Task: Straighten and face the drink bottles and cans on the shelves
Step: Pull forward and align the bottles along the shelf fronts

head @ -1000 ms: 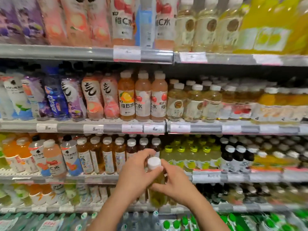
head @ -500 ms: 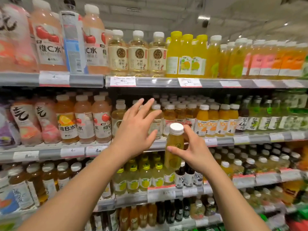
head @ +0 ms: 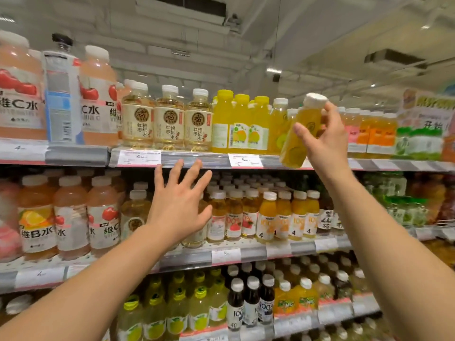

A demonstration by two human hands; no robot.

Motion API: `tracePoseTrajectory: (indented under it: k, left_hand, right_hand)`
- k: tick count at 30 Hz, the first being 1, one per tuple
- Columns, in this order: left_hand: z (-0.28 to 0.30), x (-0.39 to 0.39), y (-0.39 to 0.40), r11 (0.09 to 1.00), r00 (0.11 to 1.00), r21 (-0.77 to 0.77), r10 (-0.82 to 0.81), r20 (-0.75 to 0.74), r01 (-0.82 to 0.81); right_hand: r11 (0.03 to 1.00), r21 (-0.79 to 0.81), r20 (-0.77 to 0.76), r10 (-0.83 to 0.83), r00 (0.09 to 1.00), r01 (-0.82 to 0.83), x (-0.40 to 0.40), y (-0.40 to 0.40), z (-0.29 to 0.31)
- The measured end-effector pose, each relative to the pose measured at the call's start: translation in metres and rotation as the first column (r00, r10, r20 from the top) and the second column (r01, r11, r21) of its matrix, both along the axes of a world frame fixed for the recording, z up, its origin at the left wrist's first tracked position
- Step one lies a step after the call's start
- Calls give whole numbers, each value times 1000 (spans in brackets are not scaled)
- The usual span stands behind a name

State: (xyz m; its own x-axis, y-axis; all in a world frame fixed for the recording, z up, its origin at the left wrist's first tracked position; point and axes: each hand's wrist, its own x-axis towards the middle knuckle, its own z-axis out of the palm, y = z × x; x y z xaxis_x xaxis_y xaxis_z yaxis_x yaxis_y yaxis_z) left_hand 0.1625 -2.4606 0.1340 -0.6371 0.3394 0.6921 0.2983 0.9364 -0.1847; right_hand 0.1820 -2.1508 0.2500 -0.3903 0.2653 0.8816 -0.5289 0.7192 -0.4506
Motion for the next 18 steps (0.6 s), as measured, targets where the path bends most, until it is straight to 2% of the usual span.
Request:
tracePoseTrajectory:
  k: [4,6,9,13,18]
  left_hand:
    - [-1,-3,-1,1000,1000,-27,14,-9,-14]
    - [-3,-3,-1,999,1000,-41,20,-20,-20]
    - [-7,-6,1,999,999,-46,7,-45,-9]
    - [-8,-9,1,999,997,-32,-25,-77,22]
    - [-8,-12,0,999,996,-25,-40,-83,38]
  right_hand:
    - [992,-100,-19,-75,997,73,-31,14,35]
    - [987,-99,28,-126,992,128,-47,19,45]
    - [975,-31,173,-212,962,220,-75,29,38]
    - [967,-1,207,-248,946,254,-96,40,30]
    - [926,155,301,-376,876,343,-93,38,17]
